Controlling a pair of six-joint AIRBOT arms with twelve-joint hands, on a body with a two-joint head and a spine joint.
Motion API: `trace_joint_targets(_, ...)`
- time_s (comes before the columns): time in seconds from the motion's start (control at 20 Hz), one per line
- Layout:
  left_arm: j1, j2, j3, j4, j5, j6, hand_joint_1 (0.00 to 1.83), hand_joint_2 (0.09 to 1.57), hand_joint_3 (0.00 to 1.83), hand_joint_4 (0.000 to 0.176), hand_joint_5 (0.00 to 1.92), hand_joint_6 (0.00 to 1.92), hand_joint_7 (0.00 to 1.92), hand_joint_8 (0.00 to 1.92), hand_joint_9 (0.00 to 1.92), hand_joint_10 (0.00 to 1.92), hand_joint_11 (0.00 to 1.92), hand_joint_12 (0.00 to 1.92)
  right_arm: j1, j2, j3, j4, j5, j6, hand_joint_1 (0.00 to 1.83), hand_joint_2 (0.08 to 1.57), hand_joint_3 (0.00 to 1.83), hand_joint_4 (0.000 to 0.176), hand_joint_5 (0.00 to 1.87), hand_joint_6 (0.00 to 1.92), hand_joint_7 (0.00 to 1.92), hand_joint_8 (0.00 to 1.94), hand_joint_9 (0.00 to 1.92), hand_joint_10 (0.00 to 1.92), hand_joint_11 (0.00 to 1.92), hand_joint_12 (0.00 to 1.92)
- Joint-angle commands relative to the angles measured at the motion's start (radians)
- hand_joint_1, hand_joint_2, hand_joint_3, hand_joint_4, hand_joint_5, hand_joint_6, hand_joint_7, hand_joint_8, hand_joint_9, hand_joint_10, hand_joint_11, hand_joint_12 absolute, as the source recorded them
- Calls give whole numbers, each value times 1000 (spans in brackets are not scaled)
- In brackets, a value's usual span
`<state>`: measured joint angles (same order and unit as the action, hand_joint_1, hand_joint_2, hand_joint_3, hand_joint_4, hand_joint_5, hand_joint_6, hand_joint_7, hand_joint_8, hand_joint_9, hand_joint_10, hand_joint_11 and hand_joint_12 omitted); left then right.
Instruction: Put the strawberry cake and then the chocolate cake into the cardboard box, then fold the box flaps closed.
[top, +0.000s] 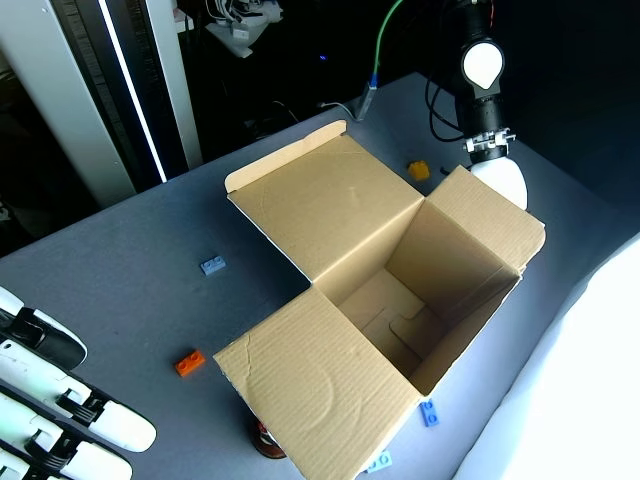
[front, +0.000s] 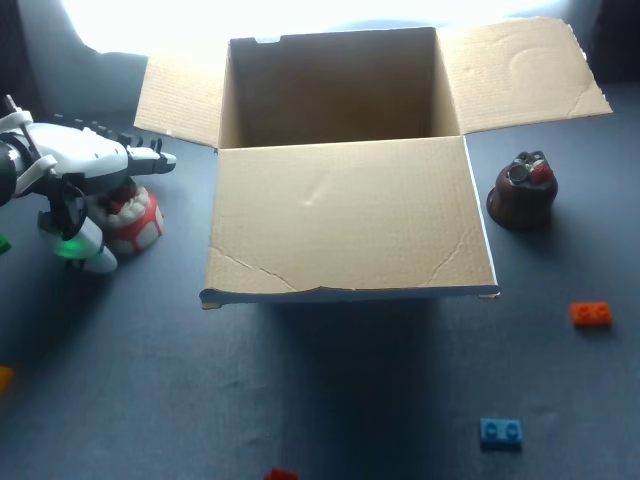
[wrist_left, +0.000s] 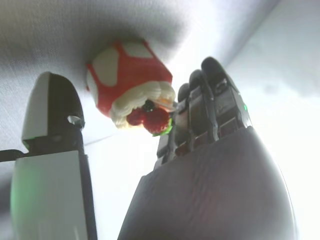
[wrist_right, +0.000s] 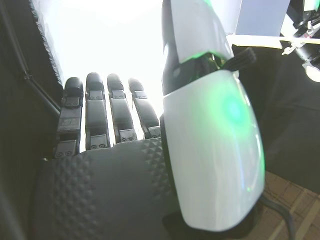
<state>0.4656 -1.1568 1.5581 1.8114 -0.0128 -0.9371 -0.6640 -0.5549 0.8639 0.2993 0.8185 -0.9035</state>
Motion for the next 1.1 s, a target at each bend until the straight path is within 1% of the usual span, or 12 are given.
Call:
trace_joint_targets(0.0,3,3,7,2,41,5,1162,995,3,41,95,6,123,2,144,0,0,591,11,11,2,7,134,-4,1122,997,0,0,11,0,69,1,94,10,0,194)
trace_joint_targets(0.15,6,2,5,2,40,5,1153,1012,9,43,92,3,117,2,156,3,0,683,11,11,2,6,135,-6,1127,994,0,0,33,9,82,6,107,14,0,193)
trace_joint_targets(0.3,6,2,1,2,34,5,1171,1007,5,46,142,19,159,15,166,5,0,700,11,11,0,2,137,-9,1164,995,0,0,20,5,41,5,64,10,0,5)
trace_joint_targets(0.45,6,2,-4,2,33,5,1176,1010,4,45,206,19,225,12,228,15,0,790,11,11,-3,0,137,-14,1120,1004,2,0,16,6,48,10,73,13,33,19)
trace_joint_targets(0.55,6,2,-7,1,32,5,1173,1006,1,41,343,30,388,22,376,36,4,1017,11,11,-4,-1,136,-17,1146,992,0,0,35,13,61,12,68,9,36,30)
trace_joint_targets(0.6,6,2,-9,1,31,5,1163,1009,2,39,387,24,454,20,430,34,7,1117,11,11,-4,-1,136,-17,1155,987,0,0,50,2,66,10,82,6,6,138)
trace_joint_targets(0.75,6,2,-11,-2,26,5,1153,1029,4,16,546,26,682,37,681,100,135,1312,11,11,-5,-1,136,-17,1122,1011,8,0,24,1,72,5,90,5,0,203)
trace_joint_targets(0.8,6,3,-11,-2,24,5,1173,1022,1,11,625,21,729,56,713,211,189,1370,11,11,-5,-1,136,-18,1116,1016,8,0,35,4,77,4,96,6,0,259)
trace_joint_targets(0.85,5,3,-11,-2,21,5,1198,1023,1,0,697,27,749,141,609,646,242,1456,11,11,-6,-1,136,-19,1123,1009,4,0,58,10,88,4,102,7,0,294)
trace_joint_targets(0.9,3,3,-12,-2,17,5,1218,1017,0,0,762,57,645,486,522,1002,283,1536,11,11,-6,-1,136,-20,1112,1012,5,0,67,12,96,6,108,9,0,304)
trace_joint_targets(1.0,0,5,-12,-2,14,5,1265,1018,2,0,827,111,472,1004,486,1238,368,1521,11,11,-8,-1,136,-23,1119,1012,4,0,78,9,103,2,117,9,0,304)
trace_joint_targets(1.05,-2,7,-12,-2,13,5,1292,1017,0,0,836,150,475,1080,508,1249,398,1525,11,11,-8,-2,136,-24,1122,1019,6,0,74,5,92,2,109,4,0,250)
